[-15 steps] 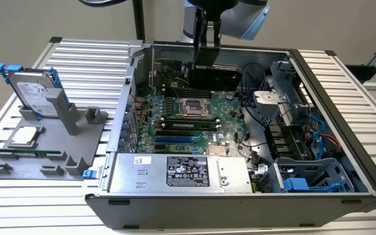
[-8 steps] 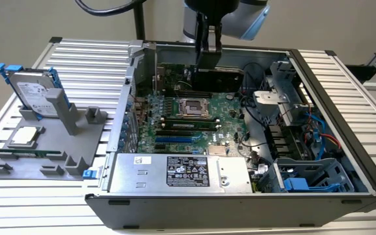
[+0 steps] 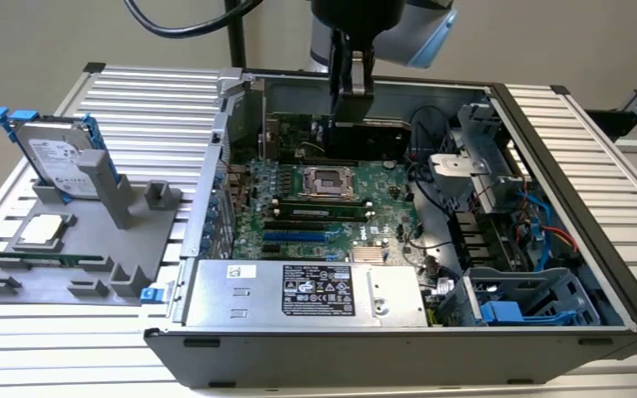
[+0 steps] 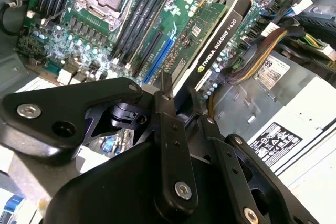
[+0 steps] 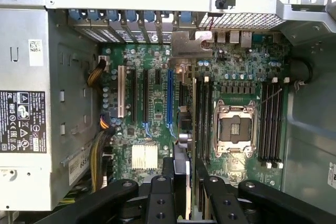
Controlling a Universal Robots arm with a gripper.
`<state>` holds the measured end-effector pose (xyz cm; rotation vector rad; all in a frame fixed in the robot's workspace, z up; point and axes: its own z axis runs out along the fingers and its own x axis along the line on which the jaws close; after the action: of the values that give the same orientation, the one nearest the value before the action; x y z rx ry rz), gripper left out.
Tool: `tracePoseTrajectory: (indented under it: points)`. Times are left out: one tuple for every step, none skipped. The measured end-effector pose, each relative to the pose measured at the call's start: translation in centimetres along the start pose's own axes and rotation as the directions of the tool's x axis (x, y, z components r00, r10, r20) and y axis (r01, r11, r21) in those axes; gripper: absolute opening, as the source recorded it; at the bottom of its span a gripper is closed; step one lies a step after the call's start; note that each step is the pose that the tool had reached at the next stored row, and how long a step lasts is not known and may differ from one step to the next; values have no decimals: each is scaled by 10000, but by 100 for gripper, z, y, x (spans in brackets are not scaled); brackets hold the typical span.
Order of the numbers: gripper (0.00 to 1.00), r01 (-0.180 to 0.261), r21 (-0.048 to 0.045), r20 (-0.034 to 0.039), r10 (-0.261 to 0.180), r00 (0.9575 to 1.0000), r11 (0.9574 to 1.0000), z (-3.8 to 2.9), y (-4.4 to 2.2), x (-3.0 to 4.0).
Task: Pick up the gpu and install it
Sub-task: 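Insert the gpu into the slot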
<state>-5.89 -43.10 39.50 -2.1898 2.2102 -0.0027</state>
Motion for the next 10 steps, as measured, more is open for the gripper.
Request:
tracePoseTrajectory:
  points:
    - [0, 0, 1, 1, 0, 10000, 10000, 1, 0, 0]
    - [0, 0, 1, 1, 0, 10000, 10000, 2, 0, 0]
    - [0, 0, 1, 2, 0, 10000, 10000, 2, 0, 0]
    - [0, 0, 1, 2, 0, 10000, 10000, 3, 0, 0]
    - [0, 0, 1, 3, 0, 10000, 10000, 7, 0, 0]
    - [0, 0, 2, 2, 0, 10000, 10000, 10, 0, 0]
    - [0, 0, 1, -1, 0, 10000, 10000, 12, 0, 0]
    - [0, 0, 2, 0, 0, 10000, 10000, 16, 0, 0]
    - [0, 0, 2, 0, 0, 10000, 10000, 19, 1, 0]
    - [0, 0, 2, -1, 0, 10000, 10000, 22, 1, 0]
